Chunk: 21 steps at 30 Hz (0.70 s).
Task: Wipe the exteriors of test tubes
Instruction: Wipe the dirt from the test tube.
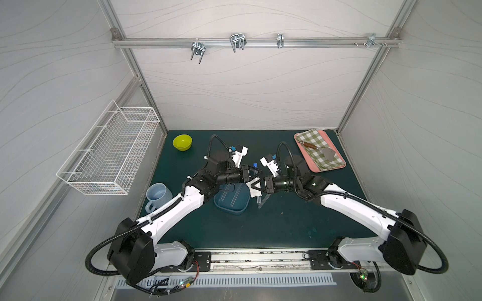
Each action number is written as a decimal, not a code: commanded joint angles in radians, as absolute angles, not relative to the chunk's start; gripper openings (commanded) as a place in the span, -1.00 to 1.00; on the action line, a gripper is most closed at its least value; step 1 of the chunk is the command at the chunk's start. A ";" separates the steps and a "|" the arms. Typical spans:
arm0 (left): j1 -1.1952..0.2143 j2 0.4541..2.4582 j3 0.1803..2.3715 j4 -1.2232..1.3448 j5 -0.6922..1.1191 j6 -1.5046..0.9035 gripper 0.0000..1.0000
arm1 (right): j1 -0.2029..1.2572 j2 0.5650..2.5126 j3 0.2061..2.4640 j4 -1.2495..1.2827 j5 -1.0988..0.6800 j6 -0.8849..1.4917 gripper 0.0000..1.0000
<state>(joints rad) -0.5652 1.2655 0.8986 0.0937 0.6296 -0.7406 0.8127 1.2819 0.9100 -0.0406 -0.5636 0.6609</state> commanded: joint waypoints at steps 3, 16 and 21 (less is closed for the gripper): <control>-0.561 1.277 0.937 0.118 0.630 -0.738 -0.78 | 0.855 1.248 0.853 0.009 -0.534 0.719 -0.59; -0.560 1.261 0.920 0.126 0.641 -0.740 -0.77 | 0.768 1.329 1.006 -0.034 -0.555 0.648 -0.60; -0.556 1.265 0.927 0.114 0.654 -0.737 -0.76 | 0.803 1.315 0.978 -0.031 -0.530 0.668 -0.60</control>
